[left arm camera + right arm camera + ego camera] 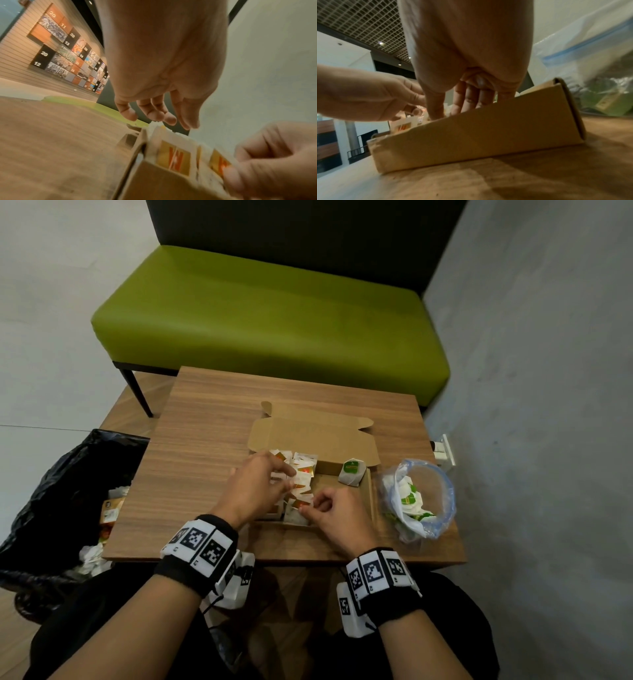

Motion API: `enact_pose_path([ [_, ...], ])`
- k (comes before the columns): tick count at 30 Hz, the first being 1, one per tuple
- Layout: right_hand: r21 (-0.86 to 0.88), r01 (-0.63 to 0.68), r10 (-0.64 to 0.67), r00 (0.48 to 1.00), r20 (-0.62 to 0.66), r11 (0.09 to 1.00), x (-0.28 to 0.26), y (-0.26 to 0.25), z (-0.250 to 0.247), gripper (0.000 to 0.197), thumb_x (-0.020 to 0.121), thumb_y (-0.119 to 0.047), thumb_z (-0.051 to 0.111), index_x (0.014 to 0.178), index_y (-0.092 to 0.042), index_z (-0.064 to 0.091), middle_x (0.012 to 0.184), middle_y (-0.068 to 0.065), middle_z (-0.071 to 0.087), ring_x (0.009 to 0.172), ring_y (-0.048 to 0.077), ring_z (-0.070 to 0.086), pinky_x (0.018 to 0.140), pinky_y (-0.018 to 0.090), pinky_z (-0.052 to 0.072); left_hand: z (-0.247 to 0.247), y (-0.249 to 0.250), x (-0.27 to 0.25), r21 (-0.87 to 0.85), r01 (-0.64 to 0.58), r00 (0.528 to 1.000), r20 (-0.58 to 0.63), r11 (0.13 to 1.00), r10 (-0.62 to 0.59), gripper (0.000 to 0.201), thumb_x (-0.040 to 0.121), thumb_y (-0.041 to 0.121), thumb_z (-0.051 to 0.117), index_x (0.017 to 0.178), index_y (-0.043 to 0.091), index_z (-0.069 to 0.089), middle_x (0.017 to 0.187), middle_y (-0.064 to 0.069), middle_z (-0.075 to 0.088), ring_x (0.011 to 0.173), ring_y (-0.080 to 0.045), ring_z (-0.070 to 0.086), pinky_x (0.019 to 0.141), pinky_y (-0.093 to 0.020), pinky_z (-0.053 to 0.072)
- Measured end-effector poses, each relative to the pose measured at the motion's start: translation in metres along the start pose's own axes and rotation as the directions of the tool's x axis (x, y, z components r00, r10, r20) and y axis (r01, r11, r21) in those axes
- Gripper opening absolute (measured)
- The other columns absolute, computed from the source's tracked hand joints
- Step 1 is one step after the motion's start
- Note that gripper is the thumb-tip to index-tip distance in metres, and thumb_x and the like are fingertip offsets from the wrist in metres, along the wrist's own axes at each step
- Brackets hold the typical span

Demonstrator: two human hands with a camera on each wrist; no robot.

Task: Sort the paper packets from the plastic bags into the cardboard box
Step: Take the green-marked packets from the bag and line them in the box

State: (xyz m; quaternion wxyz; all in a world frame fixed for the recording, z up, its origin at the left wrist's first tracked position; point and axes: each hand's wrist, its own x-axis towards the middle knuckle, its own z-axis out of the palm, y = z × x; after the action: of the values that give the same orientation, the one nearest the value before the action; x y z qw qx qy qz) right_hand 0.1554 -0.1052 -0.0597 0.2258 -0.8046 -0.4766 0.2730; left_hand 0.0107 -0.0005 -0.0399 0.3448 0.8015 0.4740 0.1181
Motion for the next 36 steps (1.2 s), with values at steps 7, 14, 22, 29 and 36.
enact_pose_path([
  [7, -0.042, -0.024, 0.02, 0.996, -0.089, 0.999, -0.001, -0.003, 0.004, 0.029, 0.079, -0.052, 0.075, 0.085, -0.025, 0.066, 0.076, -0.008, 0.064, 0.073, 0.008, 0.061, 0.069, 0.034, 0.057, -0.018, -0.015, -0.006, -0.09, 0.008, 0.996, -0.085, 0.996, -0.016, 0.019, 0.086, 0.022, 0.073, 0.104, 0.028, 0.07, 0.101, 0.012, 0.058, 0.079, -0.004, 0.045, 0.081, -0.035, 0.05],
  [14, 0.002, -0.056, 0.056, 0.995, -0.085, 0.998, 0.002, -0.002, 0.004, 0.028, 0.083, -0.046, 0.074, 0.101, -0.024, 0.069, 0.082, -0.009, 0.067, 0.078, 0.005, 0.062, 0.074, 0.031, 0.057, -0.027, -0.03, -0.017, -0.032, -0.001, 0.996, 0.094, 0.999, 0.004, 0.019, 0.074, 0.034, 0.082, 0.086, 0.033, 0.068, 0.08, 0.01, 0.061, 0.066, -0.006, 0.053, 0.067, -0.029, 0.041],
  [22, 0.035, -0.053, 0.055, 0.995, -0.082, 0.998, -0.003, -0.009, -0.002, 0.023, 0.082, -0.042, 0.077, 0.093, -0.024, 0.069, 0.074, -0.011, 0.064, 0.07, 0.001, 0.06, 0.068, 0.026, 0.056, -0.014, -0.026, -0.014, 0.29, -0.033, 0.999, 0.0, 0.957, 0.034, 0.016, 0.085, 0.042, 0.072, 0.098, 0.035, 0.067, 0.089, 0.019, 0.052, 0.088, -0.004, 0.048, 0.097, -0.036, 0.03],
  [29, 0.18, 0.059, -0.029, 0.986, -0.167, 0.982, -0.019, -0.009, -0.05, 0.009, 0.087, -0.031, 0.073, 0.092, -0.024, 0.069, 0.081, -0.01, 0.067, 0.076, 0.003, 0.065, 0.068, 0.021, 0.057, -0.022, -0.028, -0.018, 0.061, -0.034, 0.997, -0.061, 0.998, 0.038, 0.016, 0.077, 0.038, 0.08, 0.089, 0.035, 0.069, 0.081, 0.012, 0.056, 0.076, -0.002, 0.051, 0.091, -0.044, 0.045],
  [36, 0.023, 0.055, -0.031, 0.812, -0.583, 0.998, -0.028, 0.026, -0.123, 0.006, 0.086, -0.02, 0.071, 0.091, -0.018, 0.072, 0.091, -0.001, 0.064, 0.083, 0.013, 0.062, 0.072, 0.026, 0.05, -0.016, 0.011, -0.012, -0.05, -0.164, 0.978, -0.136, 0.985, 0.156, 0.011, 0.082, 0.033, 0.075, 0.089, 0.036, 0.068, 0.082, 0.014, 0.058, 0.071, -0.002, 0.05, 0.081, -0.044, 0.051],
])
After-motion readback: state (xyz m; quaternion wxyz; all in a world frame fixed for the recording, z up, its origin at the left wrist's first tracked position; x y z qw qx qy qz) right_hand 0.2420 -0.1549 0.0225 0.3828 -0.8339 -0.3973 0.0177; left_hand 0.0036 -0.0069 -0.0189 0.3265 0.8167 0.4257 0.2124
